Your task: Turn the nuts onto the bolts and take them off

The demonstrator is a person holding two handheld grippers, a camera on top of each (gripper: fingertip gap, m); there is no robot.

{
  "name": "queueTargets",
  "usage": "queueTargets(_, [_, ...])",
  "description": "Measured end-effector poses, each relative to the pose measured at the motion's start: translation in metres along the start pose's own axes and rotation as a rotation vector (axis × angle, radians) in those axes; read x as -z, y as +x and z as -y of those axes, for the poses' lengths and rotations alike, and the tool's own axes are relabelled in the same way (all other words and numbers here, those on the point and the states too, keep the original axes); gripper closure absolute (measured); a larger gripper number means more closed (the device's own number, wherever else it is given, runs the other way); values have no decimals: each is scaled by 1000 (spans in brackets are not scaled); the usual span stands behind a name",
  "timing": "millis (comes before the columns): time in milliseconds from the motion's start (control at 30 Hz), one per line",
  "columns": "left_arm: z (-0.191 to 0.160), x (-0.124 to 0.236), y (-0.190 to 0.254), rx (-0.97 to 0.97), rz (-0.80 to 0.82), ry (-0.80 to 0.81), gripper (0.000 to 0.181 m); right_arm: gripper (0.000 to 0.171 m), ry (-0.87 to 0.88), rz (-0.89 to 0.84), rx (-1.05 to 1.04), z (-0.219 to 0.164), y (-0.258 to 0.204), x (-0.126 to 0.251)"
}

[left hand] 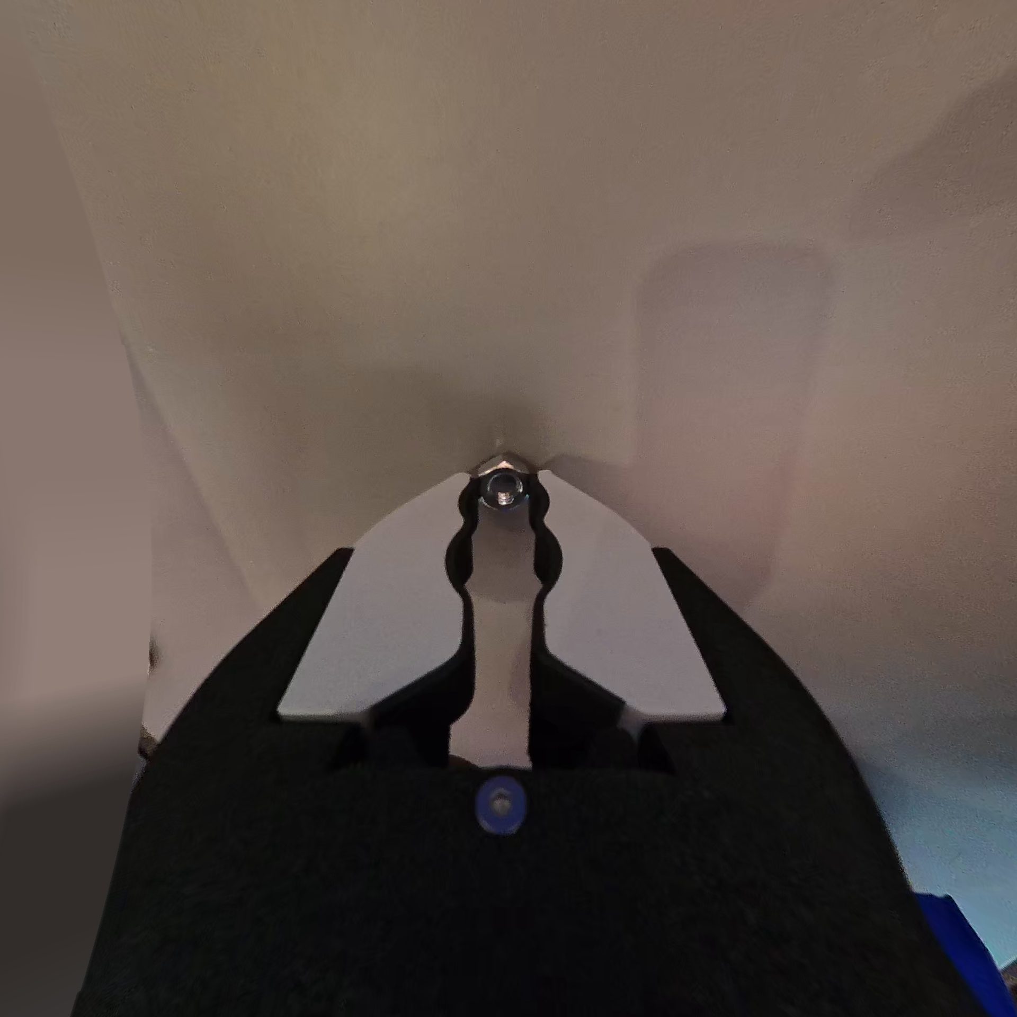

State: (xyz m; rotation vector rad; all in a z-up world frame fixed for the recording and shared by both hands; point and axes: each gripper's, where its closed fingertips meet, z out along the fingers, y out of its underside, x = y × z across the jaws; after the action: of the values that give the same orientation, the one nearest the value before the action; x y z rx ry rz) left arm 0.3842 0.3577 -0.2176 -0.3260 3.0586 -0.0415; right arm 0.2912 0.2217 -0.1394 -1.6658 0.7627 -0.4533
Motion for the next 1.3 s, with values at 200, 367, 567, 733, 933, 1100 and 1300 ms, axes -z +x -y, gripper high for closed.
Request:
queueTargets(200, [-4, -1, 6, 31, -51, 46, 159, 127, 0, 5, -8, 0, 0, 0])
queueTargets(367, [-5, 52, 30, 131, -60, 307, 133, 127, -1, 8, -11, 0, 0, 0])
queueTargets(567, [-58, 185, 70, 450, 418, 862, 134, 128, 5, 15, -17, 1, 0, 1])
queueTargets(733, [-161, 207, 127, 929, 797, 1107, 129, 131, 4, 23, -24, 0, 0, 0])
queueTargets(933, [-208, 174, 186, 1131, 867, 1032, 118, 131, 3, 23, -20, 0, 0, 0])
queueTargets(1100, [-242, 169, 183, 1149, 852, 771, 126, 131, -17, 30, -23, -2, -1, -2])
queueTargets(1300, [-281, 158, 99, 1022, 570, 410, 134, 132, -15, 39, -35, -2, -1, -2])
